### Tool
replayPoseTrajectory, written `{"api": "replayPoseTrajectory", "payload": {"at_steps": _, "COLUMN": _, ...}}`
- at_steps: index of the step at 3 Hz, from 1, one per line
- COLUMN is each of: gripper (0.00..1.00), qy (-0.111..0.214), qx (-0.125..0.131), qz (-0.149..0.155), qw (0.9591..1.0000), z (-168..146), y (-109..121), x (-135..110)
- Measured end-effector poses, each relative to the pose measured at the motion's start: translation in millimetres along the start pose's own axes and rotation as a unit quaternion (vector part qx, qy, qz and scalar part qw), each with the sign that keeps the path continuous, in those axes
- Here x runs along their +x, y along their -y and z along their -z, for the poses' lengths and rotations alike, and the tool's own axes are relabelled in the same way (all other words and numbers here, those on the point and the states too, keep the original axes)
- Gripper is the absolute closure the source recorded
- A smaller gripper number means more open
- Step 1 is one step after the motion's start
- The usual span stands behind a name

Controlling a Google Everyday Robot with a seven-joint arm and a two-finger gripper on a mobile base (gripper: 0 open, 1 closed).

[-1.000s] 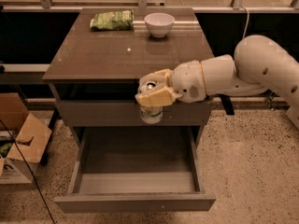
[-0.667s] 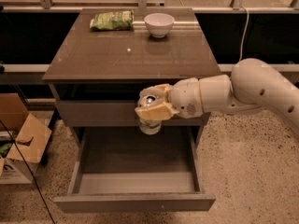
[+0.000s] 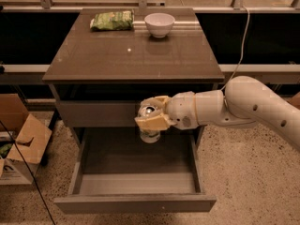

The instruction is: Place 7up can into middle drawer

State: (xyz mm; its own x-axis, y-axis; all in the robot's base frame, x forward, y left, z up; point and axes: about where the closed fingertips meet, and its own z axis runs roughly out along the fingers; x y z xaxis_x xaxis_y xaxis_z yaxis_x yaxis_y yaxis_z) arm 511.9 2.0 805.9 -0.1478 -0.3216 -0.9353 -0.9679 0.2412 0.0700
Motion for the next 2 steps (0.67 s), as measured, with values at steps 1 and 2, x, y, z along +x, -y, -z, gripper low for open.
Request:
{"api": "replayPoseTrajectory", "payload": {"at_steps": 1, "gripper": 1.0, "qy": -0.01, "qx": 0.001, "qz": 0.0, "qw": 0.9999, "z": -8.5, "y": -2.6, "x": 16.8}}
{"api": "replayPoseTrajectory", "payload": {"at_steps": 2, "gripper": 1.0, "qy": -0.019, "qx": 0.003, "qz": 0.001, "qw": 0.9998, "z": -16.8, "y": -2.6, "x": 40.8}}
